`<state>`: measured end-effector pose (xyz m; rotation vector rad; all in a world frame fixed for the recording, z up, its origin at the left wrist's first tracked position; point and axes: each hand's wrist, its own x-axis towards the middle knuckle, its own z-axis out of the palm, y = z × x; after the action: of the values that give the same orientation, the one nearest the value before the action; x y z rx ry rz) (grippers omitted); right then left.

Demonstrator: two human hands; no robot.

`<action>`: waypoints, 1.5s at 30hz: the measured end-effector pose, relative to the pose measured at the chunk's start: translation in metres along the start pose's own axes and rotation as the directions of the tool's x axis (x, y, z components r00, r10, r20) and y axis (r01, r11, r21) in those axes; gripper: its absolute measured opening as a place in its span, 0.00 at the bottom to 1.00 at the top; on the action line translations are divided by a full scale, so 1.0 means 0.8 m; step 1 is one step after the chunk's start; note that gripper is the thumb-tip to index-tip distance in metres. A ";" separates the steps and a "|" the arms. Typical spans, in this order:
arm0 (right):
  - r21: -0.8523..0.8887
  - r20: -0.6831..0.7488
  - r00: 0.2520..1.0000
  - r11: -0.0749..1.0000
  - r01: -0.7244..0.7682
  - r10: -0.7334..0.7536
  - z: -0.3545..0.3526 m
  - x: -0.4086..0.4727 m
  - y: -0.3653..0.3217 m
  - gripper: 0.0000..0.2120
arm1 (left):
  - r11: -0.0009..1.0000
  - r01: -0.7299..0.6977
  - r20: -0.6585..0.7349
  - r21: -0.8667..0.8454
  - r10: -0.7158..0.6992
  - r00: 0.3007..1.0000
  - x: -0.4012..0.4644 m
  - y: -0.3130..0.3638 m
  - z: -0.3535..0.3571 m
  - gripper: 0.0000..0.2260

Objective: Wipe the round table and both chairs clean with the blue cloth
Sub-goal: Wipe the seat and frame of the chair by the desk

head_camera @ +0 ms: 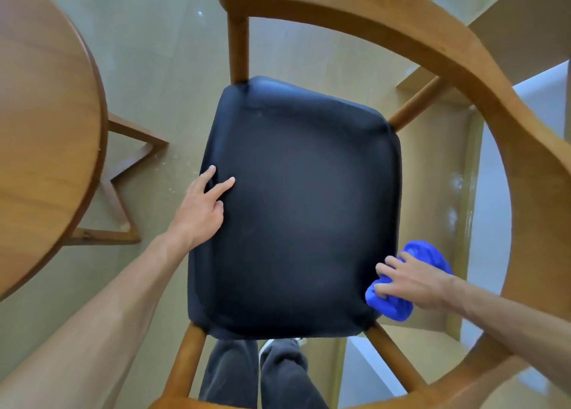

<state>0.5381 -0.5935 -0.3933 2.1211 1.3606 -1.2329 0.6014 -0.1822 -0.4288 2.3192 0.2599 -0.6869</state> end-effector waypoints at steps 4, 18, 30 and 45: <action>-0.053 -0.284 0.957 0.998 0.040 -0.053 -0.051 0.046 -0.042 0.26 | 0.999 0.005 0.005 -0.049 -0.005 1.000 0.006 -0.001 -0.007 0.21; 0.227 -0.508 0.846 0.973 -0.047 0.159 -0.223 0.233 -0.248 0.25 | 1.000 0.027 0.207 0.010 -0.029 0.978 0.018 -0.007 -0.040 0.20; 0.734 -0.371 0.529 0.589 -0.337 0.764 -0.195 0.171 -0.026 0.27 | 1.000 0.021 0.180 -0.009 -0.019 0.984 0.016 -0.013 -0.031 0.20; 0.905 -0.195 0.763 0.412 -0.102 0.616 -0.172 0.023 -0.144 0.24 | 0.995 0.103 0.252 -0.010 -0.097 0.963 -0.091 0.066 -0.061 0.21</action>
<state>0.5092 -0.4357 -0.3111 3.4161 0.1687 -1.3324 0.5788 -0.1875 -0.3289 2.1805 0.2672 -1.0133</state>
